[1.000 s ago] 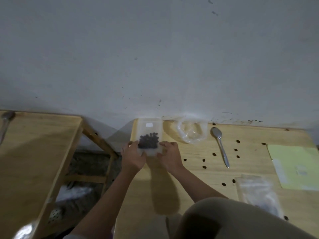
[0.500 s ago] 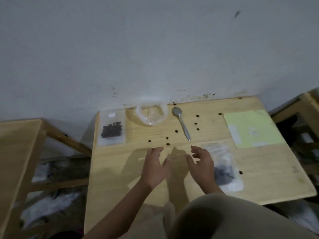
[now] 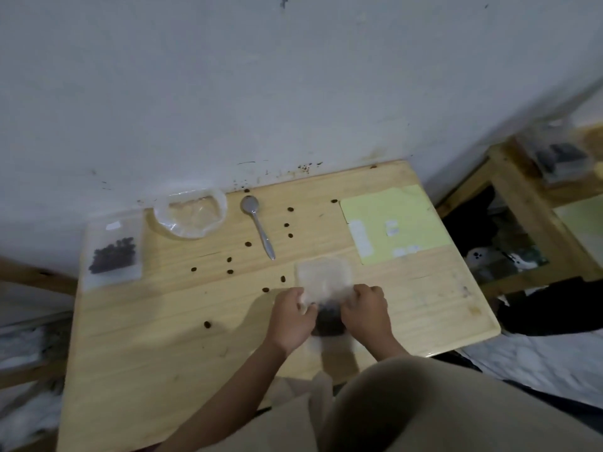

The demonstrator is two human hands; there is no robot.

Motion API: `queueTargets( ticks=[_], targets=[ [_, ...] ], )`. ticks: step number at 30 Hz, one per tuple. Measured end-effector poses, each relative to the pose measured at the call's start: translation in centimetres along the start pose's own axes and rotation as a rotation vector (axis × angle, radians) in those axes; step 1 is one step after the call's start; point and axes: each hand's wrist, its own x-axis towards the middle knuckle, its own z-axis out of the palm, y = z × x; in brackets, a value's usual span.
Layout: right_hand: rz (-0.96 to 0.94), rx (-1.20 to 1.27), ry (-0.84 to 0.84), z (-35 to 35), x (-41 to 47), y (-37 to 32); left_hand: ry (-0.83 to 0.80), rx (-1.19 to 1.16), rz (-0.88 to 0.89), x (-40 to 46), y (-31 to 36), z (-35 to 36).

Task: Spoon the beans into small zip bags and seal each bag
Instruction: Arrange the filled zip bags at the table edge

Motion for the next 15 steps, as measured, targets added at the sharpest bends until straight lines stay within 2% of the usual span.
queueTargets(
  ticks=[5,10,15],
  targets=[
    [-0.096,0.114,-0.043,-1.4,1.5,0.5,0.168,-0.167,-0.004,0.4,1.4,0.8],
    [-0.174,0.293,-0.041,-4.9,4.2,0.7,0.164,-0.4,0.073,1.1,3.2,0.7],
    [-0.102,0.334,0.154,-8.6,10.0,2.1,0.157,-0.493,0.15,1.6,4.9,1.1]
  ],
)
